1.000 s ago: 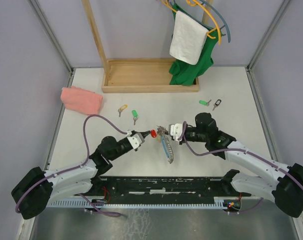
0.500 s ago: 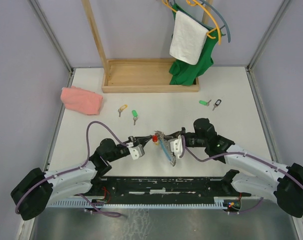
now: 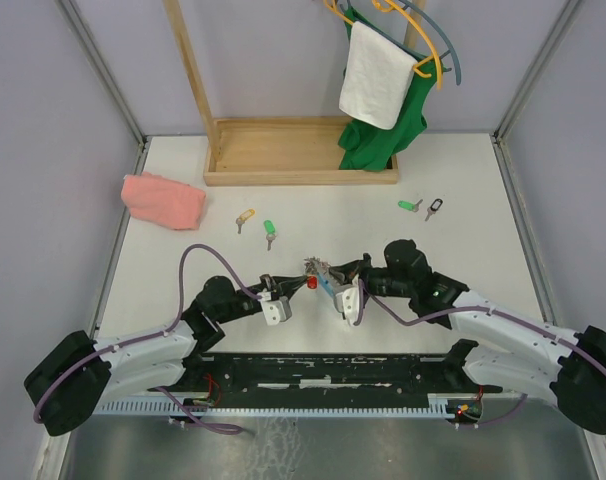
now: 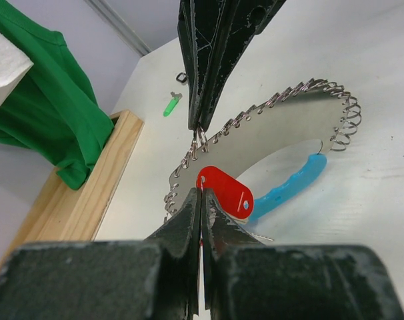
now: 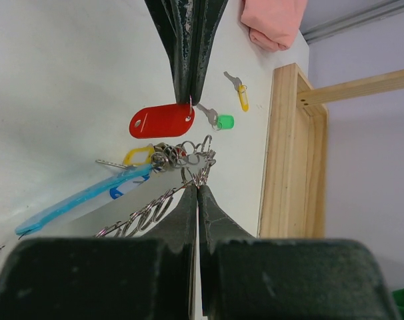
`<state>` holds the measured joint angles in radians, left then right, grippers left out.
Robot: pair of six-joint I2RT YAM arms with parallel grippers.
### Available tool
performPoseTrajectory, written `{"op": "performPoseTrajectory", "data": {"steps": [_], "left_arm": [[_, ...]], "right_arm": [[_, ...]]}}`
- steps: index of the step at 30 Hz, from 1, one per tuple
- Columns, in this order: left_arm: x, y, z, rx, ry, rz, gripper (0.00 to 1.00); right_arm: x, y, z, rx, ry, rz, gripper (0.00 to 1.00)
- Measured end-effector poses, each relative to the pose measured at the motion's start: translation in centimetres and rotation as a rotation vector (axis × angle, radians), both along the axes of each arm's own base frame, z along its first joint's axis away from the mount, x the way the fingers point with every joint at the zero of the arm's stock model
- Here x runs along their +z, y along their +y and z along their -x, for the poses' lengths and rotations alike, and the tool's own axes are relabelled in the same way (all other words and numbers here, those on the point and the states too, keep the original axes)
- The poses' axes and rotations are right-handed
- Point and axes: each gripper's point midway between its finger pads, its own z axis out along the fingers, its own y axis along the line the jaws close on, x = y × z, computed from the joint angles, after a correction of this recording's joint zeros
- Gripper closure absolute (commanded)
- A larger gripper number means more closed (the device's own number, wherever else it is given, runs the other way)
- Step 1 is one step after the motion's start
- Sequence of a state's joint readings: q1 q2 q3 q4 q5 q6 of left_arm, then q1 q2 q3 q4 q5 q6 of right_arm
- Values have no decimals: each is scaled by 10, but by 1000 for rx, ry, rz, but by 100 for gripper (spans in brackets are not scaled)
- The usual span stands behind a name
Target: Put the keys on the keyring
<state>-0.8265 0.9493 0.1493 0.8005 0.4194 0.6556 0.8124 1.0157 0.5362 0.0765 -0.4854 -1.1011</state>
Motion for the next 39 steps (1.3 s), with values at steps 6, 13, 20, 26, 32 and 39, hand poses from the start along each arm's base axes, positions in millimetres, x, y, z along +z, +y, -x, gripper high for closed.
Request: {"op": "performPoseTrajectory", "data": {"steps": [6,13,20,26,32,39], "left_arm": [[-4,-1,1,-6,8,-10,97],[-15,-4,3,-16,32,-36,97],[-18,-8,7,-32,48,-53,97],[-21,-10,-1,2,97,-79,97],[-18,-8,-18,136,279,-48,97],[-17,3,-31,452,873,151,97]], "right_arm": [[-4,1,1,4,-10,20,99],[-15,-1,7,8,9,62,99],[-21,-3,7,-13,32,105,99],[-19,-2,6,-48,77,114,99],[-21,-4,5,-91,124,119,99],[-20,-14,-3,-176,135,120,99]]}}
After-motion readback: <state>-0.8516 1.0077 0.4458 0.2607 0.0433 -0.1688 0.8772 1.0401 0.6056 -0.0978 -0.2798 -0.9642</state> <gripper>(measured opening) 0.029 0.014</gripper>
